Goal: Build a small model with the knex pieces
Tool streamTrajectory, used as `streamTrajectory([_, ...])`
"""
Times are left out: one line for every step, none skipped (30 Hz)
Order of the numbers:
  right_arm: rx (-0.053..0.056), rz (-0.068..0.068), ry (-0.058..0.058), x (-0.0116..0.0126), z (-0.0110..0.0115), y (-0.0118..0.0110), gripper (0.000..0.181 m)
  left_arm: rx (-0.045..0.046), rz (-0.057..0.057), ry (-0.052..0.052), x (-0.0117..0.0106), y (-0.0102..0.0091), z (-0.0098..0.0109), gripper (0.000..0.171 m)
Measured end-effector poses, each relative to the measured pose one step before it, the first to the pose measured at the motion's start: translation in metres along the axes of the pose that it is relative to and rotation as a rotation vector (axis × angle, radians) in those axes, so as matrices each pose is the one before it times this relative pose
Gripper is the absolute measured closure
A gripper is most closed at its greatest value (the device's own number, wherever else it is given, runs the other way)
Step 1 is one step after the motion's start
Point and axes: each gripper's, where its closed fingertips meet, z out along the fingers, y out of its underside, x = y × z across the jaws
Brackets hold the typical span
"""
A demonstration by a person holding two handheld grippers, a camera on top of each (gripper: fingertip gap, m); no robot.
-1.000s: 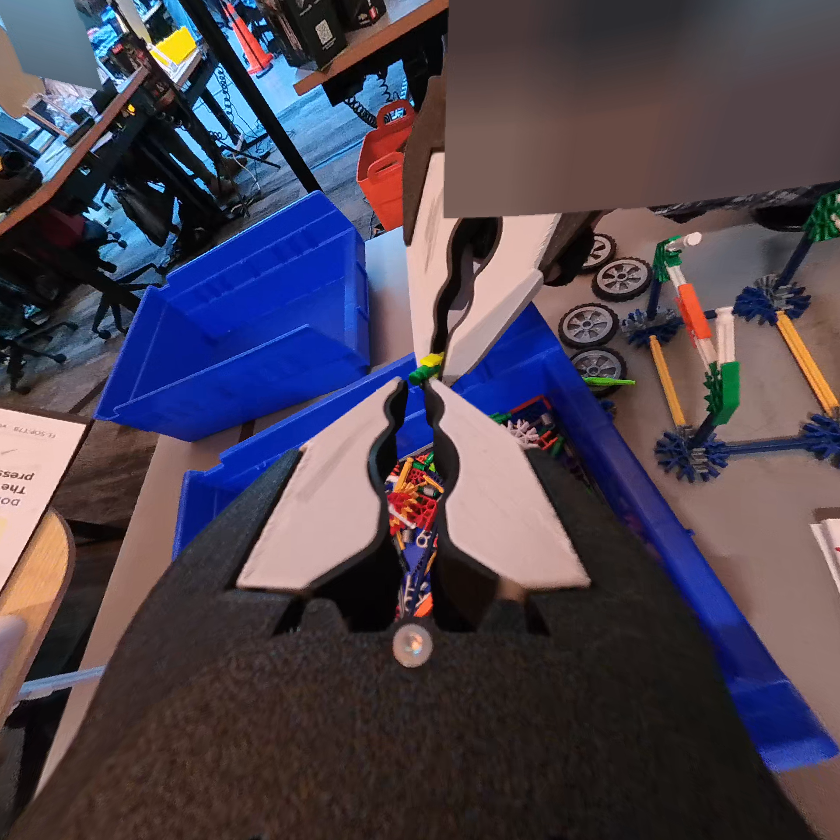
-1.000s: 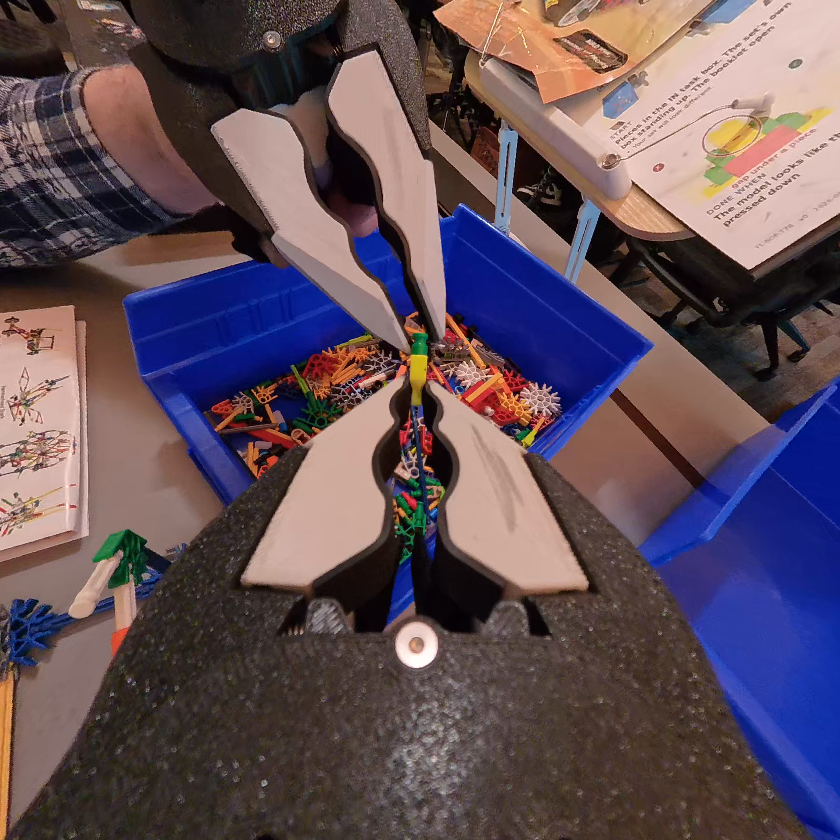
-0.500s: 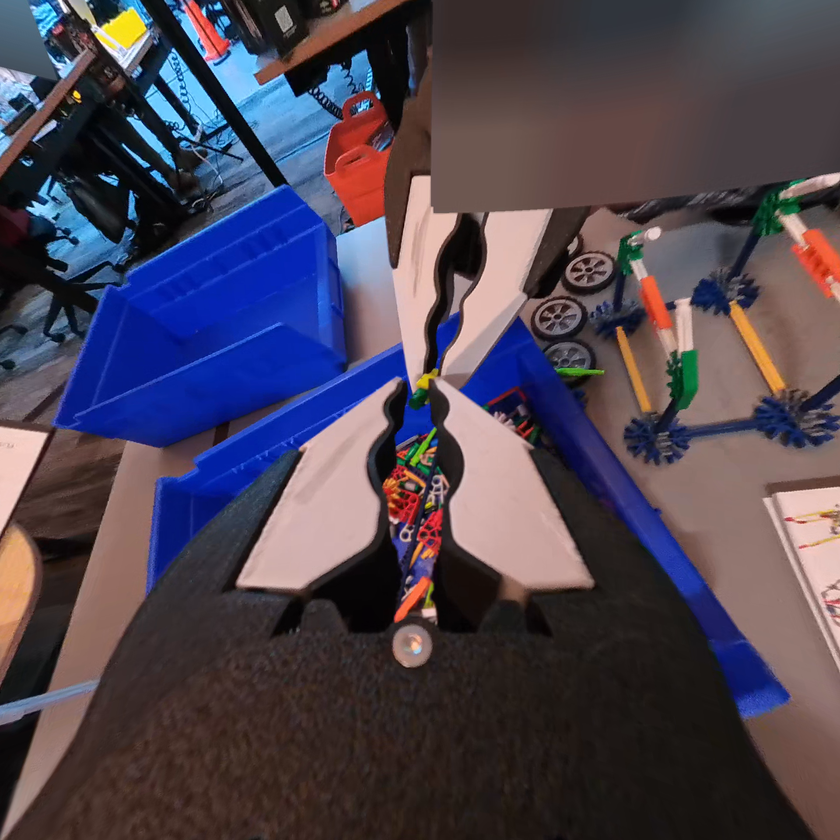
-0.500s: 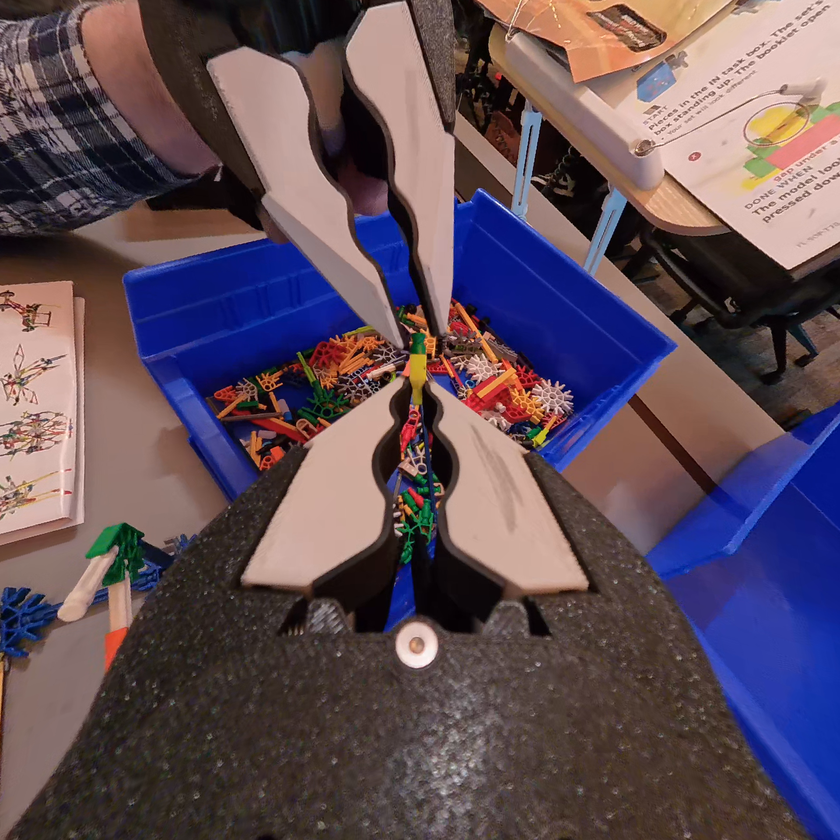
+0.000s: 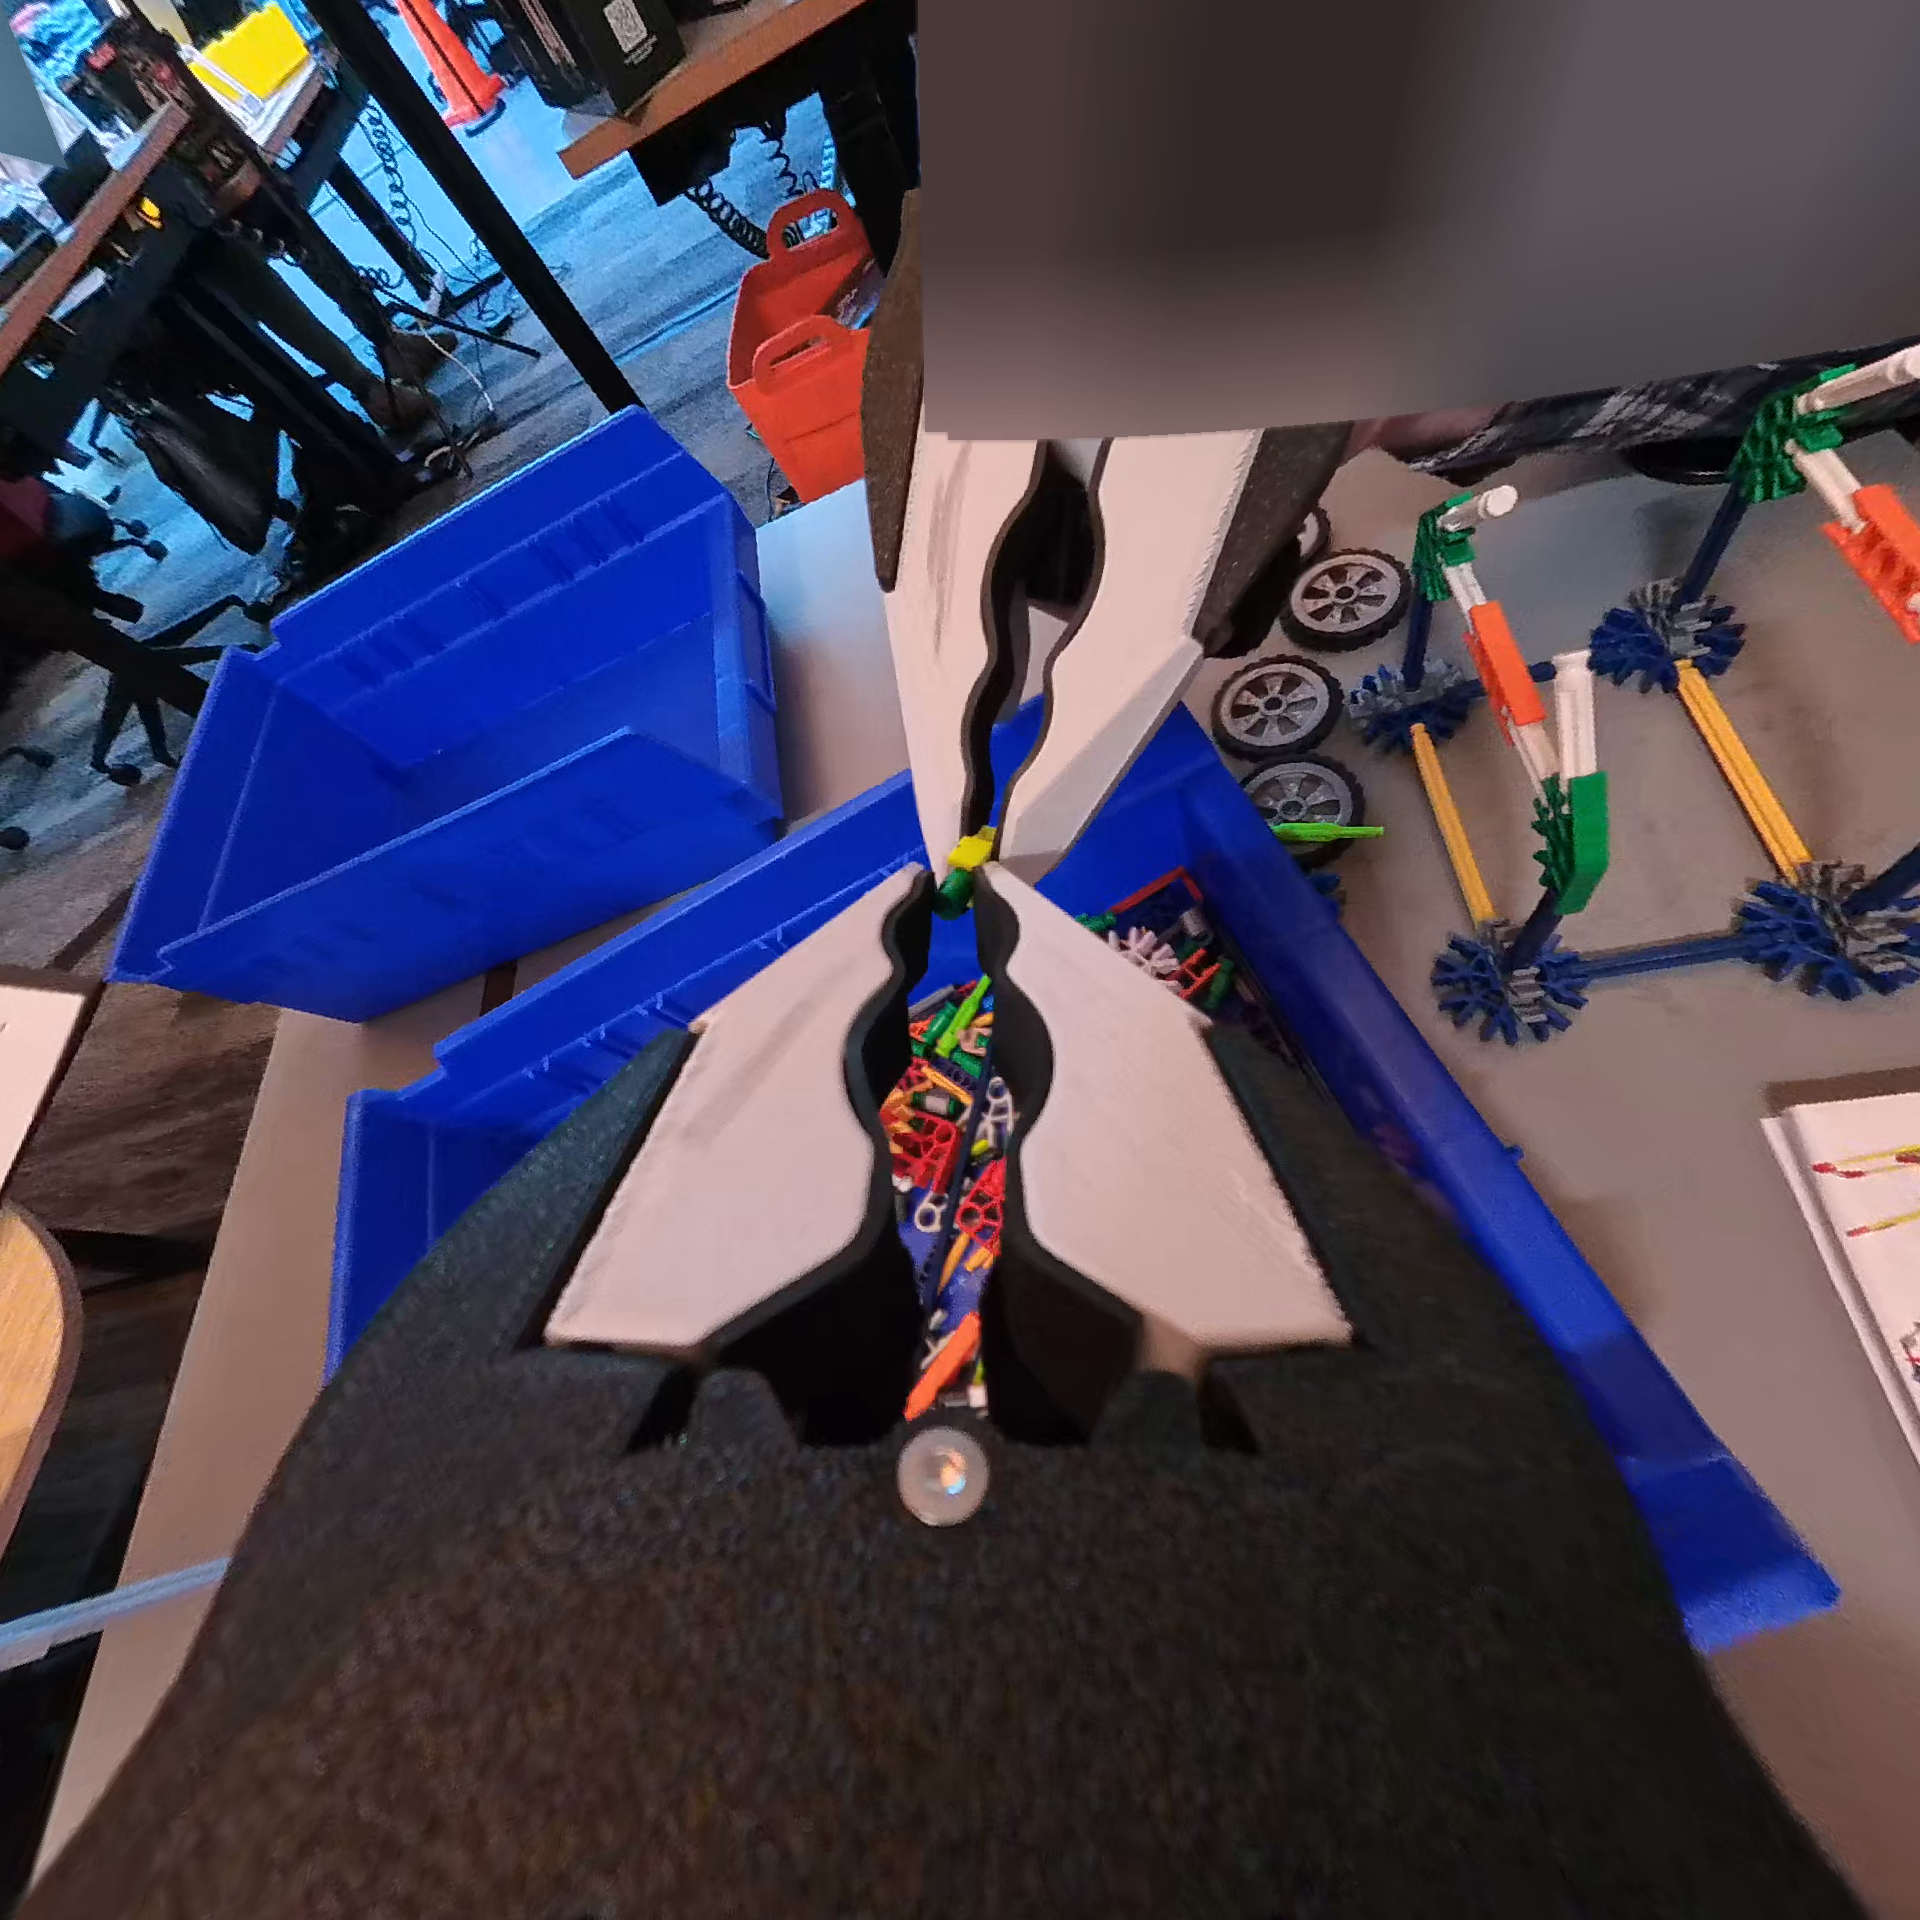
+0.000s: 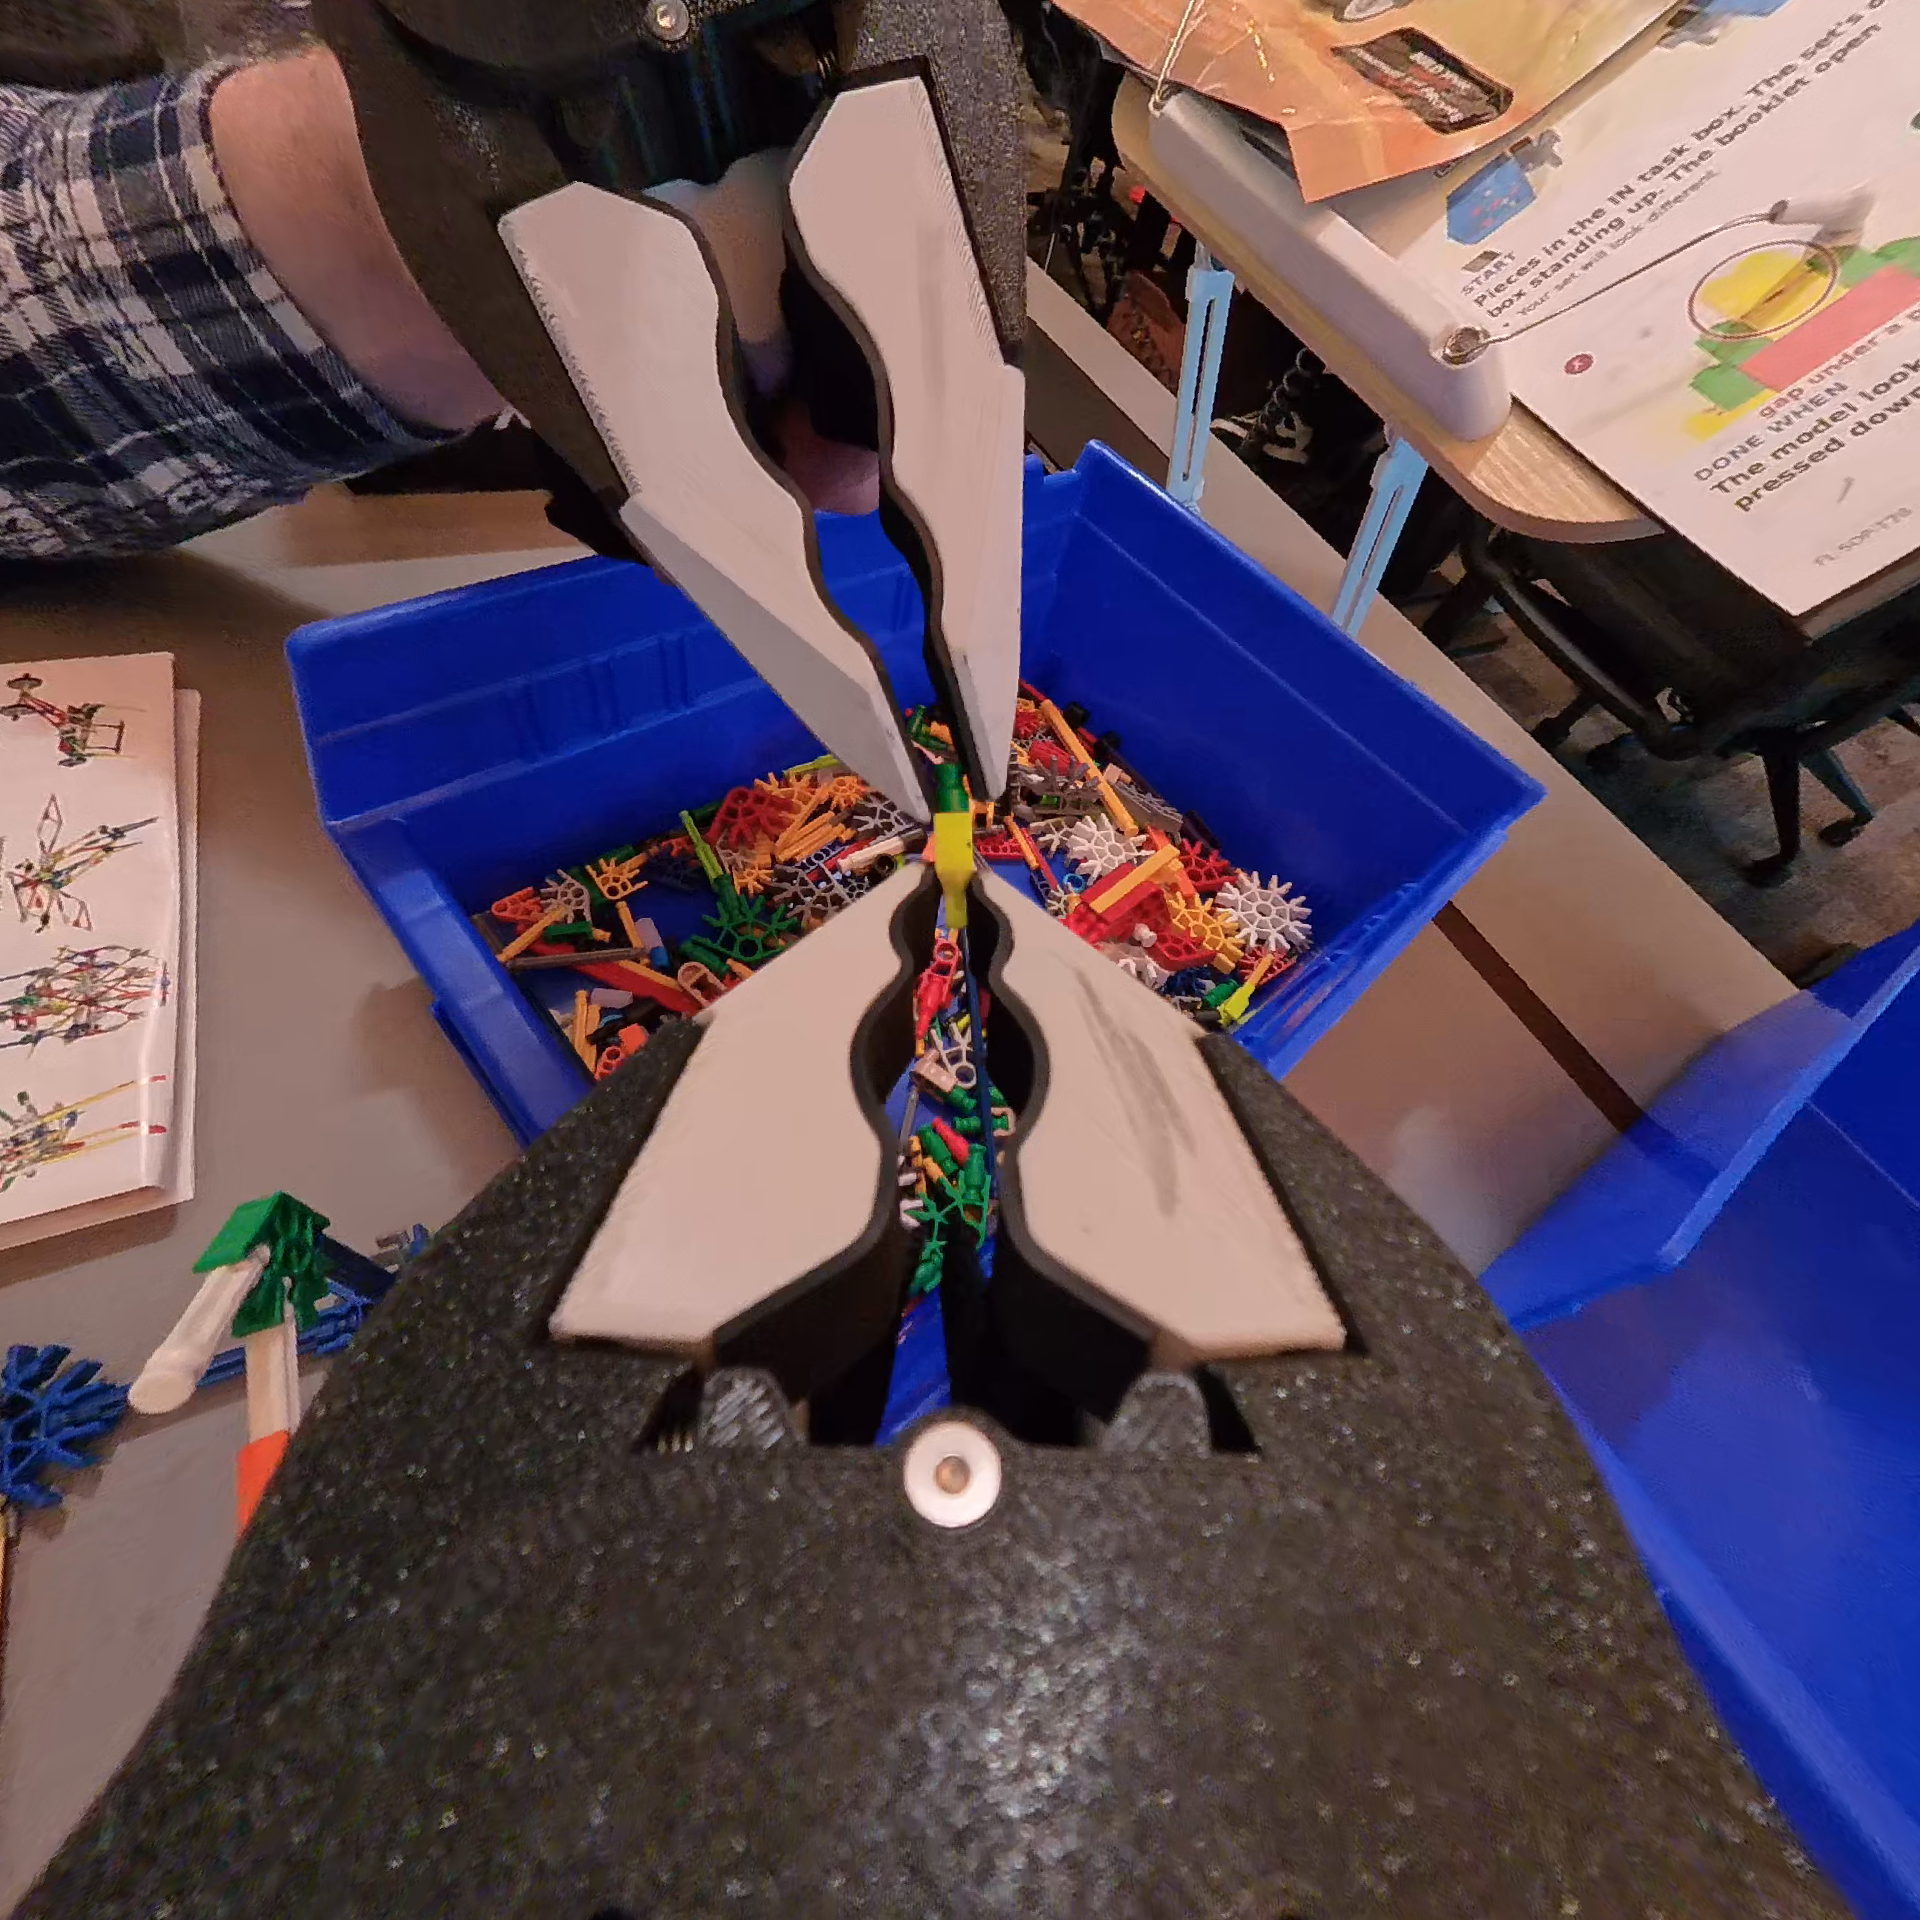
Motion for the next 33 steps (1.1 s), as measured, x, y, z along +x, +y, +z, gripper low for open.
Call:
streamTrajectory([0.0000, 0.0066, -0.0008, 0.00070, -0.00023, 0.00053, 0.178, 0.00366, 0.0007, -0.0058, -0.00050, -0.00081, 0.00046, 0.166])
streamTrajectory([-0.0026, 0.0021, -0.0034, 0.00015, 0.00003, 0.00113, 0.178, -0.00440, 0.0016, -0.0052, -0.00035, 0.00031, 0.00104, 0.166])
streamTrajectory([0.0024, 0.0021, -0.0036, -0.00024, -0.00008, 0.00055, 0.178, -0.00725, 0.0079, -0.0031, 0.00043, 0.00068, 0.00098, 0.166])
streamTrajectory([0.0059, 0.0040, -0.0031, -0.00021, -0.00019, -0.00055, 0.178, -0.00035, 0.0026, -0.0006, 0.00054, -0.00044, 0.00035, 0.167])
streamTrajectory([0.0042, -0.0003, -0.0025, -0.00053, -0.00022, -0.00063, 0.178, 0.00715, -0.0068, 0.0050, 0.00052, -0.00121, -0.00030, 0.167])
streamTrajectory([0.0033, -0.0055, 0.0015, -0.00032, 0.00007, -0.00094, 0.178, 0.00519, -0.0108, 0.0113, 0.00063, -0.00043, -0.00071, 0.167])
streamTrajectory([0.0008, -0.0080, 0.0027, -0.00052, 0.00030, -0.00079, 0.177, 0.00417, -0.0012, 0.0057, 0.00024, -0.00018, -0.00112, 0.167])
streamTrajectory([-0.0028, -0.0070, 0.0002, -0.00092, 0.00048, -0.00002, 0.178, 0.00210, -0.0038, 0.0052, 0.00022, -0.00015, -0.00096, 0.167])
streamTrajectory([-0.0078, -0.0076, -0.0011, -0.00086, 0.00070, 0.00101, 0.178, -0.00312, -0.0040, 0.0071, 0.00068, 0.00050, -0.00053, 0.167])
streamTrajectory([-0.0089, -0.0074, 0.0041, -0.00013, 0.00110, 0.00149, 0.178, -0.01303, 0.0011, 0.0061, 0.00095, 0.00208, 0.00013, 0.167])
streamTrajectory([-0.0066, -0.0012, 0.0046, 0.00008, 0.00128, 0.00109, 0.178, -0.01274, 0.0001, 0.0027, 0.00046, 0.00209, 0.00050, 0.167])
streamTrajectory([-0.0052, 0.0086, 0.0026, 0.00056, 0.00070, 0.00079, 0.178, -0.00541, -0.0006, -0.0001, -0.00009, 0.00128, 0.00063, 0.167])
streamTrajectory([-0.0023, 0.0104, -0.0037, 0.00000, 0.00052, 0.00079, 0.179, -0.00221, 0.0012, -0.0020, -0.00035, 0.00130, 0.00064, 0.167])
streamTrajectory([0.0022, 0.0133, -0.0028, 0.00043, 0.00036, 0.00037, 0.179, -0.00270, 0.0022, -0.0007, -0.00009, 0.00098, 0.00053, 0.166])
streamTrajectory([0.0028, 0.0137, 0.0024, 0.00115, 0.00008, 0.00008, 0.179, -0.00181, 0.0038, -0.0079, -0.00086, 0.00022, 0.00053, 0.167])
streamTrajectory([-0.0035, 0.0039, 0.0041, 0.00077, 0.00010, 0.00078, 0.179, -0.00266, 0.0002, -0.0111, -0.00131, 0.00005, 0.00068, 0.166])
streamTrajectory([-0.0078, -0.0050, 0.0060, 0.00060, 0.00048, 0.00126, 0.179, -0.00773, 0.0043, -0.0087, -0.00064, 0.00067, 0.00100, 0.166])
streamTrajectory([-0.0078, -0.0112, 0.0105, 0.00080, 0.00048, 0.00115, 0.179, -0.01092, 0.0069, -0.0061, -0.00015, 0.00129, 0.00102, 0.166])
streamTrajectory([-0.0067, -0.0112, 0.0103, 0.00062, 0.00043, 0.00065, 0.179, -0.00780, 0.0041, -0.0072, -0.00049, 0.00102, 0.00085, 0.166])
streamTrajectory([-0.0051, -0.0085, 0.0045, -0.00008, 0.00022, 0.00019, 0.179, -0.00422, 0.0000, -0.0034, -0.00048, 0.00070, 0.00048, 0.165])
streamTrajectory([-0.0013, -0.0045, 0.0047, 0.00025, 0.00020, -0.00029, 0.179, -0.00168, -0.0005, 0.0022, 0.00018, 0.00034, -0.00016, 0.165])
streamTrajectory([-0.0008, -0.0021, 0.0040, 0.00014, 0.00031, -0.00012, 0.179, -0.00337, 0.0041, -0.0021, -0.00024, 0.00038, -0.00034, 0.166])
streamTrajectory([-0.0013, -0.0015, 0.0029, 0.00027, 0.00025, 0.00029, 0.179, -0.00593, 0.0037, -0.0042, -0.00030, 0.00014, -0.00005, 0.166])
streamTrajectory([-0.0010, -0.0027, 0.0030, 0.00040, 0.00003, 0.00037, 0.179, -0.00598, 0.0034, -0.0046, -0.00013, 0.00035, 0.00026, 0.166])
streamTrajectory([0.0016, -0.0021, 0.0045, 0.00068, -0.00017, -0.00012, 0.179, -0.00400, 0.0028, -0.0048, -0.00024, 0.00026, 0.00041, 0.165])
streamTrajectory([0.0033, -0.0033, 0.0030, 0.00034, -0.00020, -0.00058, 0.179, 0.00068, 0.0022, -0.0053, -0.00066, -0.00023, 0.00024, 0.165])
streamTrajectory([0.0050, -0.0029, -0.0006, -0.00021, -0.00041, -0.00112, 0.179, 0.00301, 0.0006, 0.0007, 0.00003, -0.00057, -0.00012, 0.163])
streamTrajectory([0.0084, 0.0001, -0.0009, -0.00036, -0.00059, -0.00195, 0.179, 0.00445, -0.0032, 0.0023, 0.00014, -0.00075, 0.00004, 0.160])
streamTrajectory([-0.0054, -0.0044, 0.0062, 0.00068, -0.00007, 0.00056, 0.179, -0.00014, -0.0030, 0.0041, 0.00076, 0.00000, 0.00058, 0.159])
streamTrajectory([-0.0067, -0.0069, 0.0036, 0.00012, 0.00025, 0.00135, 0.179, -0.00163, 0.0030, -0.0032, 0.00004, 0.00012, 0.00083, 0.159])
streamTrajectory([-0.0067, -0.0026, -0.0021, -0.00074, 0.00061, 0.00147, 0.179, -0.00883, 0.0039, -0.0022, 0.00022, 0.00112, 0.00098, 0.160])
streamTrajectory([0.0033, 0.0006, -0.0003, -0.00048, 0.00033, -0.00017, 0.179, -0.00560, 0.0040, 0.0033, 0.00089, 0.00058, 0.00027, 0.162])
streamTrajectory([0.0082, 0.0065, 0.0000, 0.00020, -0.00023, -0.00147, 0.179, 0.00245, 0.0029, -0.0023, -0.00052, -0.00030, -0.00079, 0.164])
